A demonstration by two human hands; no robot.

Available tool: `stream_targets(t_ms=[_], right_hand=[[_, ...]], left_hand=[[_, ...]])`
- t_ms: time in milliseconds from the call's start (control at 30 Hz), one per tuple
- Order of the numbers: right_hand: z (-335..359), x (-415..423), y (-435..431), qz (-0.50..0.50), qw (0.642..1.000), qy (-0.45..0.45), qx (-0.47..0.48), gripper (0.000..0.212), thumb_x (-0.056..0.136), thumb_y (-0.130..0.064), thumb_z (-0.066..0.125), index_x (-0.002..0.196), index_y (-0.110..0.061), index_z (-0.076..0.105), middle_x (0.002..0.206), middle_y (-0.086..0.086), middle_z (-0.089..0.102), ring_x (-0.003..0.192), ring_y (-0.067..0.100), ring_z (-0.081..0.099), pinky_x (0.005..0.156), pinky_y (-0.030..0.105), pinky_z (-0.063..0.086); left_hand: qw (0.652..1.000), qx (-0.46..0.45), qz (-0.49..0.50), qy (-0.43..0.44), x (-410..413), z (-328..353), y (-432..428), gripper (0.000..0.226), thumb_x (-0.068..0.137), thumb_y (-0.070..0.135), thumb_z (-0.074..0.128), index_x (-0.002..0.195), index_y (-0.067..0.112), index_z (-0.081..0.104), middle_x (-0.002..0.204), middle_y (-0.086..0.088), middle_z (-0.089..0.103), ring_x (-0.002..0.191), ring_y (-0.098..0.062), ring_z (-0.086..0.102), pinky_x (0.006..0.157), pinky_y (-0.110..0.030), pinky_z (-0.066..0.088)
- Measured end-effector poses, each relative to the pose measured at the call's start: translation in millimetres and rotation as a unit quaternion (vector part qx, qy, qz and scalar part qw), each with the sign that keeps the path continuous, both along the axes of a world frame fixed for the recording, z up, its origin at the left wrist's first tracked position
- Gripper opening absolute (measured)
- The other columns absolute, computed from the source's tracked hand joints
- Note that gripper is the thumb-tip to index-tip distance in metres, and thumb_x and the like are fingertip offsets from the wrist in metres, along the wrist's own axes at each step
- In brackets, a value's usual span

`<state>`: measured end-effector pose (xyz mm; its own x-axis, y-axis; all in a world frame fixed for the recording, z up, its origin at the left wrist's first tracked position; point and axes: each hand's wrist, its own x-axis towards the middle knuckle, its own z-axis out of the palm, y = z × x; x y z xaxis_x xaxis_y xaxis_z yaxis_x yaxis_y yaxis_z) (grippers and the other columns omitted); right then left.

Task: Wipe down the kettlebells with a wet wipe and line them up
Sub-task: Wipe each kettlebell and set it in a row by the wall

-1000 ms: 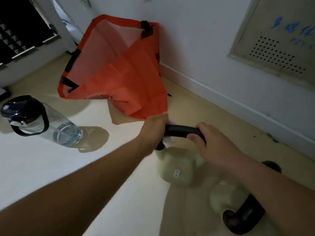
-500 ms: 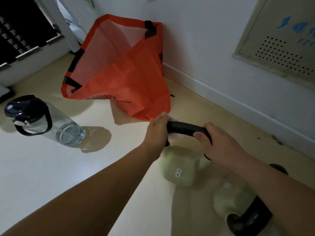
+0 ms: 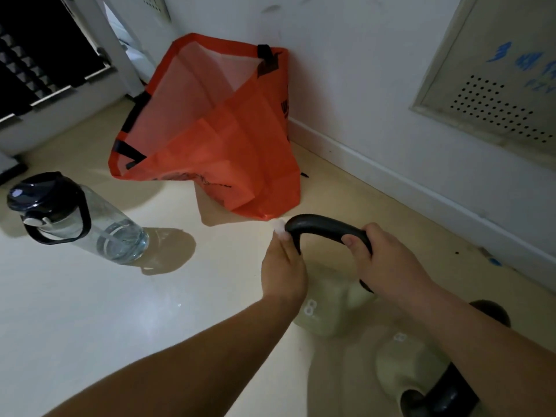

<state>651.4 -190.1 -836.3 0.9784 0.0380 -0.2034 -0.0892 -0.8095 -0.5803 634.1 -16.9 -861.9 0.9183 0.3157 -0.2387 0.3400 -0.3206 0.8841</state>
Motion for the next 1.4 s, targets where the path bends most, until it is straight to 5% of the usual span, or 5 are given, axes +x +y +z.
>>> stream_targets(t_ms=[400,633,767,1100,1400], right_hand=[[14.8,-2.7,0.6,-0.063,0.995,0.064,0.034,0.038,0.105,-0.051,0.037,0.093,-0.017,0.047,0.073,0.007,0.059,0.057,0.021,0.057,0.049,0.032,0.041],[16.7,-1.3,0.2,-0.059,0.995,0.075,0.03,0.039,0.106,-0.052,0.033,0.098,-0.017,0.047,0.074,0.008,0.058,0.056,0.02,0.053,0.049,0.031,0.04],[19.1,-2.2,2.5,-0.052,0.995,0.085,0.018,0.038,0.107,-0.049,0.034,0.104,-0.013,0.047,0.078,0.011,0.06,0.06,0.021,0.055,0.05,0.031,0.038],[36.8,-9.7,-9.1,0.035,0.983,0.182,-0.003,0.031,0.097,-0.012,0.06,0.116,-0.017,0.037,0.093,0.007,0.051,0.07,0.015,0.054,0.052,0.023,0.038],[39.2,-10.4,7.6,0.139,0.986,0.084,-0.04,0.047,0.089,-0.007,0.061,0.13,-0.019,0.04,0.109,0.004,0.049,0.091,0.02,0.058,0.081,0.042,0.055]], left_hand=[[0.981,0.061,-0.164,-0.087,27.4,24.9,-26.8,0.047,0.112,0.035,0.02,0.158,0.03,0.02,0.166,0.004,0.025,0.154,-0.008,0.012,0.126,-0.034,0.014],[0.985,0.078,-0.152,0.036,-12.4,-5.3,7.4,0.056,0.104,0.056,0.013,0.155,0.035,0.025,0.14,0.022,0.049,0.119,0.0,0.054,0.098,-0.006,0.041],[0.994,0.028,-0.069,0.075,28.4,8.2,-23.5,0.064,0.105,0.052,0.011,0.157,0.02,0.028,0.161,-0.004,0.036,0.148,-0.024,0.035,0.121,-0.045,0.03],[0.984,-0.146,-0.041,0.092,-23.9,41.8,-48.0,0.036,0.104,0.058,0.03,0.132,0.058,0.052,0.125,0.013,0.06,0.111,-0.006,0.055,0.109,-0.033,0.043],[0.743,-0.602,0.243,0.165,19.2,66.4,-21.2,0.032,0.106,0.03,0.036,0.088,0.01,0.054,0.079,-0.009,0.063,0.075,-0.025,0.057,0.069,-0.036,0.048]])
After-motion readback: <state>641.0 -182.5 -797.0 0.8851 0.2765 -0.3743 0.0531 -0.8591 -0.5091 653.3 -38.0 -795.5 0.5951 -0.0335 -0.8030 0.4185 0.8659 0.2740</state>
